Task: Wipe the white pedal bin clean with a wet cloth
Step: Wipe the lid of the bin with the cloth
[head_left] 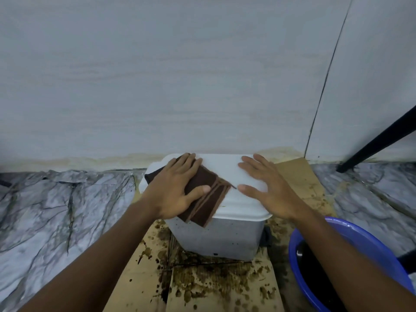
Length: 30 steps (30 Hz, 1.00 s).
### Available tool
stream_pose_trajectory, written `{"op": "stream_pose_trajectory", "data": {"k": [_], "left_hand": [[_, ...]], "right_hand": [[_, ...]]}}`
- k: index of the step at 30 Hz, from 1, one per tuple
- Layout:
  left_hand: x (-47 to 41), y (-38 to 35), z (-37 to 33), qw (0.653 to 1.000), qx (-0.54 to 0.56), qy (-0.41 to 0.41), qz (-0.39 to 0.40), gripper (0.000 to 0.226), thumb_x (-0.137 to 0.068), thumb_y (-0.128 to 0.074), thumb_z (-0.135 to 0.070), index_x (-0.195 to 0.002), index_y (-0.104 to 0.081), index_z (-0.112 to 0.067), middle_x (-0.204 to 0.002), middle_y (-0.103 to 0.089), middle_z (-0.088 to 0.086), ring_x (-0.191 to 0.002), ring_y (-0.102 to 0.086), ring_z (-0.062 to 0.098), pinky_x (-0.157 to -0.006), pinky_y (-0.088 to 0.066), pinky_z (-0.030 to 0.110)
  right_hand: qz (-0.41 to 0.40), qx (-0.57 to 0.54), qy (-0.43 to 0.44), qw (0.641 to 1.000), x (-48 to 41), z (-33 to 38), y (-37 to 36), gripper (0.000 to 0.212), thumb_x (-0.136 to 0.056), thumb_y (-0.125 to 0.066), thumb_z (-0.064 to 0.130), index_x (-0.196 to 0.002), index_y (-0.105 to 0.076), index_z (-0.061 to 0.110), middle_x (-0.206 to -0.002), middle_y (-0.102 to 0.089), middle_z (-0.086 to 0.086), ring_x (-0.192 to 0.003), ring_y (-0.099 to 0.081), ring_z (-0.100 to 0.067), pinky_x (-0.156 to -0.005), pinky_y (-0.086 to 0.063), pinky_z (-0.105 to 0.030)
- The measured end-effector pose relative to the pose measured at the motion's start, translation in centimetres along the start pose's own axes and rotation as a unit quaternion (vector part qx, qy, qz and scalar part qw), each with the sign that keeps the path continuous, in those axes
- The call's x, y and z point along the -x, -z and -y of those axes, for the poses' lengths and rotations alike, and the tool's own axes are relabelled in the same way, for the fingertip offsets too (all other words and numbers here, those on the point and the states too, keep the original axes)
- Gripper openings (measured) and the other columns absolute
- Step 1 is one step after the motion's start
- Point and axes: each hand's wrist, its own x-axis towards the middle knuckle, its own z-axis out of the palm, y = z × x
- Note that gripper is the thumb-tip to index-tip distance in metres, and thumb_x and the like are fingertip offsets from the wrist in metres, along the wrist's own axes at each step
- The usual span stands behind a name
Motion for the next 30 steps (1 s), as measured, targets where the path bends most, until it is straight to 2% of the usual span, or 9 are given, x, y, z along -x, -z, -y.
{"op": "stream_pose_trajectory", "data": {"k": [3, 5, 7, 9, 13, 18, 22, 25, 30], "left_hand": [[2.6, -0.3, 0.4, 0.999, -0.020, -0.032, -0.017, 0.093, -0.093, -0.022, -0.086, -0.165, -0.002, -0.030, -0.171, 0.001, -0.009, -0.157, 0.008, 0.003, -0.128, 0.006, 0.029], [3.9, -0.3, 1.2, 0.999, 0.000, -0.003, -0.043, 0.099, -0.090, -0.028, -0.087, -0.165, -0.010, -0.026, -0.170, -0.006, -0.007, -0.158, 0.000, 0.006, -0.130, -0.003, 0.033], [4.6, -0.3, 1.5, 0.997, 0.017, 0.045, -0.056, 0.106, -0.086, -0.028, -0.091, -0.165, -0.018, -0.020, -0.171, -0.011, -0.003, -0.158, -0.007, 0.010, -0.130, -0.004, 0.034], [4.7, -0.5, 0.8, 0.996, 0.002, 0.060, -0.062, 0.108, -0.086, -0.026, -0.091, -0.164, -0.022, -0.016, -0.171, -0.016, 0.001, -0.159, -0.010, 0.015, -0.129, -0.001, 0.032], [2.3, -1.0, -2.9, 0.998, -0.019, 0.019, -0.055, 0.110, -0.087, -0.021, -0.091, -0.163, -0.023, -0.012, -0.171, -0.020, 0.005, -0.159, -0.011, 0.017, -0.126, 0.004, 0.029], [-0.2, -2.2, -6.8, 0.998, -0.029, -0.015, -0.059, 0.102, -0.091, -0.023, -0.087, -0.163, -0.024, -0.014, -0.171, -0.021, 0.003, -0.158, -0.011, 0.015, -0.127, 0.001, 0.029], [1.2, -1.1, -3.8, 0.998, 0.002, -0.030, -0.053, 0.094, -0.092, -0.032, -0.082, -0.162, -0.029, -0.021, -0.169, -0.024, -0.003, -0.157, -0.015, 0.010, -0.126, 0.000, 0.025], [3.8, 0.0, 0.2, 0.997, 0.016, 0.012, -0.076, 0.097, -0.088, -0.038, -0.083, -0.160, -0.036, -0.019, -0.167, -0.030, -0.001, -0.156, -0.023, 0.015, -0.127, -0.009, 0.030], [4.9, 0.1, 0.6, 0.994, 0.011, 0.069, -0.089, 0.104, -0.085, -0.037, -0.085, -0.161, -0.031, -0.013, -0.169, -0.025, 0.004, -0.155, -0.012, 0.011, -0.127, -0.002, 0.032]], "right_hand": [[-0.044, 0.067, -0.013, 0.997, -0.2, 0.2, -1.4, 0.049, -0.100, -0.046, 0.052, -0.147, -0.045, 0.038, -0.160, -0.023, 0.022, -0.153, -0.005, -0.003, -0.126, 0.006, -0.037], [-0.052, 0.061, 0.003, 0.997, 0.0, 0.0, -1.4, 0.043, -0.101, -0.048, 0.044, -0.144, -0.049, 0.038, -0.160, -0.025, 0.019, -0.153, -0.007, -0.005, -0.125, 0.005, -0.036], [-0.049, 0.049, 0.017, 0.997, 0.3, -0.2, -1.2, 0.040, -0.101, -0.051, 0.041, -0.141, -0.053, 0.039, -0.160, -0.028, 0.016, -0.153, -0.010, -0.007, -0.126, 0.002, -0.039], [-0.047, 0.044, 0.020, 0.998, 0.3, -0.3, -1.1, 0.038, -0.101, -0.052, 0.039, -0.140, -0.054, 0.038, -0.160, -0.031, 0.014, -0.153, -0.012, -0.009, -0.126, 0.000, -0.042], [-0.050, 0.051, 0.019, 0.997, 0.1, 0.0, -1.2, 0.037, -0.102, -0.053, 0.033, -0.139, -0.054, 0.037, -0.160, -0.033, 0.011, -0.154, -0.014, -0.013, -0.126, -0.004, -0.046], [-0.062, 0.039, 0.029, 0.997, 0.1, -0.1, -0.5, 0.036, -0.102, -0.055, 0.021, -0.137, -0.059, 0.027, -0.157, -0.040, 0.003, -0.153, -0.020, -0.020, -0.123, -0.013, -0.055], [-0.054, 0.014, 0.024, 0.998, 0.1, -0.3, -0.4, 0.035, -0.103, -0.053, 0.020, -0.136, -0.060, 0.028, -0.157, -0.040, 0.004, -0.153, -0.019, -0.018, -0.123, -0.011, -0.055], [-0.060, -0.007, 0.027, 0.998, 0.2, -0.3, -0.7, 0.034, -0.103, -0.054, 0.020, -0.135, -0.060, 0.028, -0.156, -0.041, 0.004, -0.153, -0.019, -0.017, -0.124, -0.010, -0.054], [-0.071, -0.015, 0.027, 0.997, 0.3, -0.3, -1.1, 0.033, -0.103, -0.053, 0.020, -0.134, -0.062, 0.028, -0.156, -0.040, 0.005, -0.153, -0.018, -0.017, -0.124, -0.009, -0.054]]}}
